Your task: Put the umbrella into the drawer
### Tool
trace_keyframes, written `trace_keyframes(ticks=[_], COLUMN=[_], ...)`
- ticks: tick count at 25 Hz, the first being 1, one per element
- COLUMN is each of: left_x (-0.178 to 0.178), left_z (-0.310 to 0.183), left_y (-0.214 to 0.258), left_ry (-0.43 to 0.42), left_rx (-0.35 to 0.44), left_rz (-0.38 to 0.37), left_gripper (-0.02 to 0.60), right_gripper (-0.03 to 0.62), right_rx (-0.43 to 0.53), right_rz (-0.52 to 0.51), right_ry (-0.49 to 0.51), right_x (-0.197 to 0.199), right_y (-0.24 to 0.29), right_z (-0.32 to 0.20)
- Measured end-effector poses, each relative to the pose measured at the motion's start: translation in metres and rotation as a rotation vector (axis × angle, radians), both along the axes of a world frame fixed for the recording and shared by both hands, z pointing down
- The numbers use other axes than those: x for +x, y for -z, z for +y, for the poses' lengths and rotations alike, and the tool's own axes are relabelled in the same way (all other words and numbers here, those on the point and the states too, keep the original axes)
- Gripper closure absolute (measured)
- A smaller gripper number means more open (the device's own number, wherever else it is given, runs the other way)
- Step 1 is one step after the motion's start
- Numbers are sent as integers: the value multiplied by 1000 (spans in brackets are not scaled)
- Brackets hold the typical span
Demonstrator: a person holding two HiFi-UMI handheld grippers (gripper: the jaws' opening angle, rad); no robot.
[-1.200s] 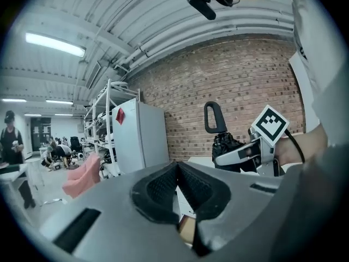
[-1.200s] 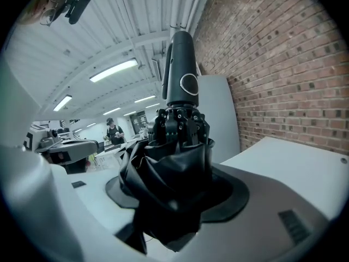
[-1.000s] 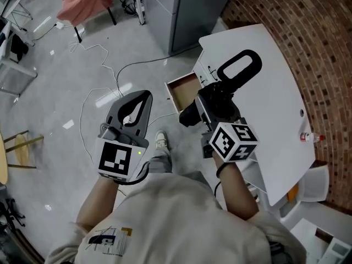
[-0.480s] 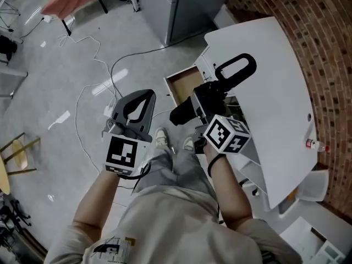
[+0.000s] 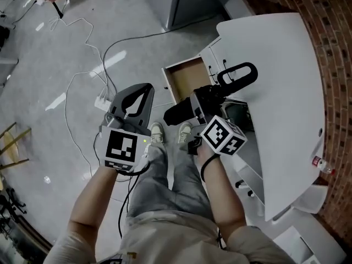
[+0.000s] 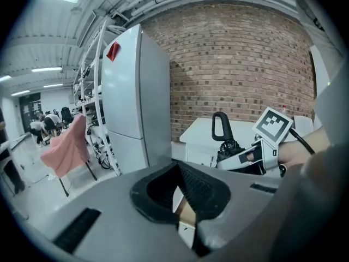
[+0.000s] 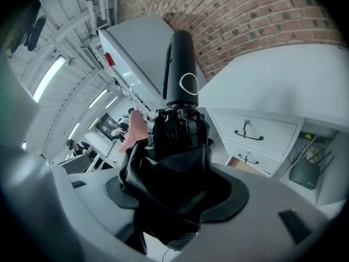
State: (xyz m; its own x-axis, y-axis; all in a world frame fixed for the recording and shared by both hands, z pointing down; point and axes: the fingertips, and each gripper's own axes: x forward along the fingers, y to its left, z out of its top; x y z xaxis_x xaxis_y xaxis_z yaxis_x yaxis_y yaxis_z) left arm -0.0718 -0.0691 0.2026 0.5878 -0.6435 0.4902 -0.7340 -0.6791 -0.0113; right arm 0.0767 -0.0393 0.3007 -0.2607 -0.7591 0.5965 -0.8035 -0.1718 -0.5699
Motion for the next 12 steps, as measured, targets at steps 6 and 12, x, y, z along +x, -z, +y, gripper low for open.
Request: trace_keyframes(ticks=[6,12], left_x=[16,23], left_z=[-2,6], left_y=[-107,-214], left_ry=[-1,17], left_rx=[-73,-169], left_rz=[-30,-41], left_gripper=[574,574], right_gripper=[324,324], right_rx=[-58,-105], right_rz=[-35,-21], right_ry=[-48,-50], right_x=[17,21], right_y=[-93,-180], right_z=[-6,0])
